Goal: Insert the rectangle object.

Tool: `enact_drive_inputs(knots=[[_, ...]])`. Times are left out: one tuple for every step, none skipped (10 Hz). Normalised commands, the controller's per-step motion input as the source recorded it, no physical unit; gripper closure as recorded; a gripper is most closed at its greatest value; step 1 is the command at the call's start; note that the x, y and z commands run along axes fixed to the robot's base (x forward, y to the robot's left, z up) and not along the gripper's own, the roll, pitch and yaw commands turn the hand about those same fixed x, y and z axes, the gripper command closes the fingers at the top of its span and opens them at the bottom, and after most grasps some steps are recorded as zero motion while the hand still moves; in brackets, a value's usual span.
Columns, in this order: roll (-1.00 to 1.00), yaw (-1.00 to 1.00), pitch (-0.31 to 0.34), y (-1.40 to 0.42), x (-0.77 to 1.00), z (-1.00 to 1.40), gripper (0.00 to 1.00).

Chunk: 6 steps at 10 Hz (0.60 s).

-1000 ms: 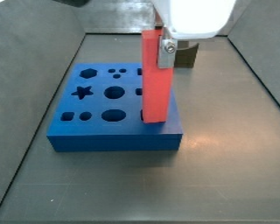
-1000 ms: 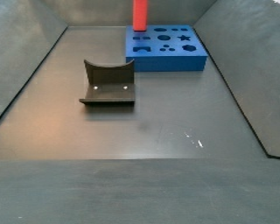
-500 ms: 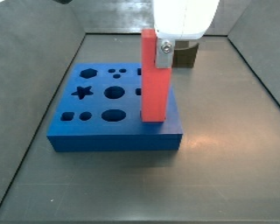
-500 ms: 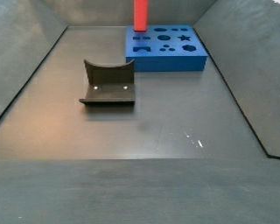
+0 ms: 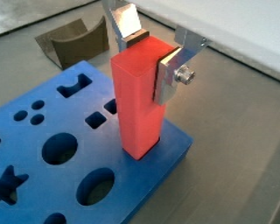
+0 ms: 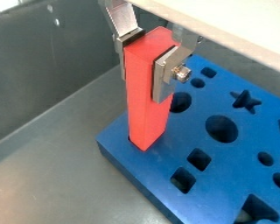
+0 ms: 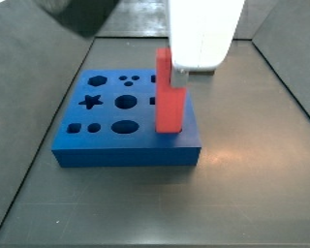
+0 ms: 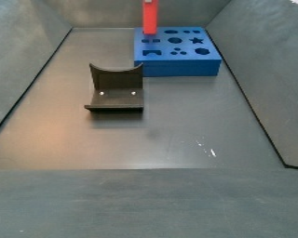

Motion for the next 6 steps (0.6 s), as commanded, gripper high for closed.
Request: enact_drive_inputs(knots=[[0.03,0.0,0.0,0.0,0.0,-0.37,1.0],[0.0,0.0,0.0,0.0,0.0,-0.31,1.0],[0.0,-0.09,0.0,-0.01,0.0,-0.24,1.0],[0.0,-0.1,0.0,0.0,0.0,-0.17,1.0],[0.03,-0.02,0.0,0.0,-0.09,-0.05,1.0],[0.07,-0.06,0.0,0.0,-0.05,-0.03,1.0]])
